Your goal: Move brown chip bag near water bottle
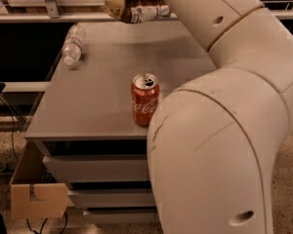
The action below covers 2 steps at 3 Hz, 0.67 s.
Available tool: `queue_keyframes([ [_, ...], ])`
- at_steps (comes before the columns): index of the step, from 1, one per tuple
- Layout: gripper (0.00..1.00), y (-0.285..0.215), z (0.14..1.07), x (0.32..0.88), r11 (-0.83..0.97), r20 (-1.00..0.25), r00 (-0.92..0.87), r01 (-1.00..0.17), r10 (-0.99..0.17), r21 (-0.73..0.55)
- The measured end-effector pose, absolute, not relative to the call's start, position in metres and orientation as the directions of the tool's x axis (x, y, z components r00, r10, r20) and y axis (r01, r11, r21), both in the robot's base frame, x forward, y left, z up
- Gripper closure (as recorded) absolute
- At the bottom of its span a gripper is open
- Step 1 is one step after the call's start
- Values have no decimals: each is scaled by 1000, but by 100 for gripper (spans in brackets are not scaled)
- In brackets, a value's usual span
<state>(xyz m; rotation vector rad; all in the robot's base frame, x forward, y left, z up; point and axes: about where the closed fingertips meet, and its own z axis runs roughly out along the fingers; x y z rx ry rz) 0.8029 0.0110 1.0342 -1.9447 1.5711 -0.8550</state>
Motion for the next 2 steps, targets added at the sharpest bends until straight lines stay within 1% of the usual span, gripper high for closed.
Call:
queue_keyframes([
  [2,100,45,1025,814,-116,105,55,-648,-993,-753],
])
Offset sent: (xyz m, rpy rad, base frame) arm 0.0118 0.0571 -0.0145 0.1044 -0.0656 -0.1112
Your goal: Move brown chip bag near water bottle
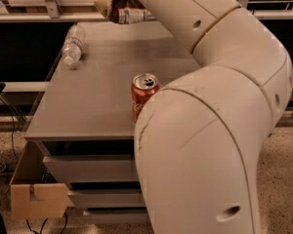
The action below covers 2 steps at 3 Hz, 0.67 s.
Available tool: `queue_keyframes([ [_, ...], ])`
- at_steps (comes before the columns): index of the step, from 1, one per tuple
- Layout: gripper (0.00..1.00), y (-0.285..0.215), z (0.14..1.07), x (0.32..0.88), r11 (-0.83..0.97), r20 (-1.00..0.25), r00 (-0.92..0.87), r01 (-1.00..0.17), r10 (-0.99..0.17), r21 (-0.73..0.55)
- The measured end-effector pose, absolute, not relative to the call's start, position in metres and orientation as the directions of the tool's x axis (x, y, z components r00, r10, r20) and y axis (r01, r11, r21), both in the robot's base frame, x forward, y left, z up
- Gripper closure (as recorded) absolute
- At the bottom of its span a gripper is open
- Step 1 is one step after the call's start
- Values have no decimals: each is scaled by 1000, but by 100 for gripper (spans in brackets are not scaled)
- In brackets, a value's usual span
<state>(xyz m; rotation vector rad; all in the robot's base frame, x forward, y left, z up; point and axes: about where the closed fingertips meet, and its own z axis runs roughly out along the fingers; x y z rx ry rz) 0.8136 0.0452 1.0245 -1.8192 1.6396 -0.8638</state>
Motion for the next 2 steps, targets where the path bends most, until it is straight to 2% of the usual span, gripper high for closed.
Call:
queue_keyframes([
  [2,100,79,1016,811,-72,55,47,-643,-997,-762],
])
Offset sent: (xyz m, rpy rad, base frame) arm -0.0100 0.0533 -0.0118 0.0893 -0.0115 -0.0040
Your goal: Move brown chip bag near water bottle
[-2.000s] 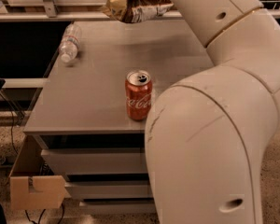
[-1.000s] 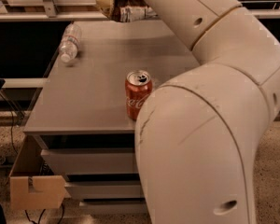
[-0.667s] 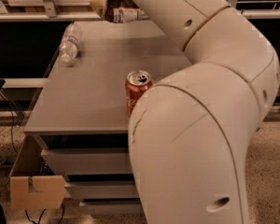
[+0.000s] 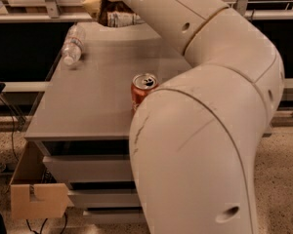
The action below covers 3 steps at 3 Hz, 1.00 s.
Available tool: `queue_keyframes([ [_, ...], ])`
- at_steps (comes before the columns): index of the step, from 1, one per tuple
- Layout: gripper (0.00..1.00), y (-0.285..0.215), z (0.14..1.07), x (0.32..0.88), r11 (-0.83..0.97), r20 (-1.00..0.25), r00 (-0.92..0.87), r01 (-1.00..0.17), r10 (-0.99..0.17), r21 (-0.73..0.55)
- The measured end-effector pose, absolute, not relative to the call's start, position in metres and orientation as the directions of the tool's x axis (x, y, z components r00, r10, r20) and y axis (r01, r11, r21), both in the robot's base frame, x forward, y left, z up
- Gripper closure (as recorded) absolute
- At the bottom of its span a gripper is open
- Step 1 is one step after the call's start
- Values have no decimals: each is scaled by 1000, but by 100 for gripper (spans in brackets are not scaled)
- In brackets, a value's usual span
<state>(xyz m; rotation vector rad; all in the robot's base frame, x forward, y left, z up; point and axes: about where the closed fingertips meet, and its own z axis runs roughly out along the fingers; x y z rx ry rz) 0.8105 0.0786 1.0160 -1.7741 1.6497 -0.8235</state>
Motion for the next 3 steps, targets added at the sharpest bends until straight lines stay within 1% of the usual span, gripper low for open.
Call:
queue_keyframes([
  [3,100,111,995,804,-27,-14,57,-658,-998,-752],
])
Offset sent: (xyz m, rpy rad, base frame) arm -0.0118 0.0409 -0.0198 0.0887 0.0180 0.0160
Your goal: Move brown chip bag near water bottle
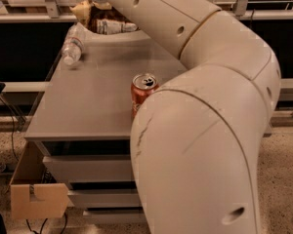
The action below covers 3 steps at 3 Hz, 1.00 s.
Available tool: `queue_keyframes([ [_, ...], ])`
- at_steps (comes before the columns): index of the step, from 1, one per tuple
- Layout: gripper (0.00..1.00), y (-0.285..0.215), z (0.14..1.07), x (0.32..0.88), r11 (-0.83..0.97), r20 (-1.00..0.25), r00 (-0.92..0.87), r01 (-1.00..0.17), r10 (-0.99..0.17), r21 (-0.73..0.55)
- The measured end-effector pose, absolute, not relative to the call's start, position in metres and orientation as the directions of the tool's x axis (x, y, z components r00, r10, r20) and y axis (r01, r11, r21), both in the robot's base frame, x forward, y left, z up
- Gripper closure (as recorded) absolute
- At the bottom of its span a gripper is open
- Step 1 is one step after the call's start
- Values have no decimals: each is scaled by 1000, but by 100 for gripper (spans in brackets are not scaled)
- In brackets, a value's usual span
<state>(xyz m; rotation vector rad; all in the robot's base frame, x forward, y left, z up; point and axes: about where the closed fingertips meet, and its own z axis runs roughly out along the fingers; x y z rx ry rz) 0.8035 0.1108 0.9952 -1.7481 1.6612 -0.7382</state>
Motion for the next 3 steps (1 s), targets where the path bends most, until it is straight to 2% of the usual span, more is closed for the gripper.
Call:
queue_keyframes([
  [1,82,117,990,803,-7,-38,53,-664,-998,-747],
  [3,36,121,980,800,10,-58,47,-679,-997,-734],
])
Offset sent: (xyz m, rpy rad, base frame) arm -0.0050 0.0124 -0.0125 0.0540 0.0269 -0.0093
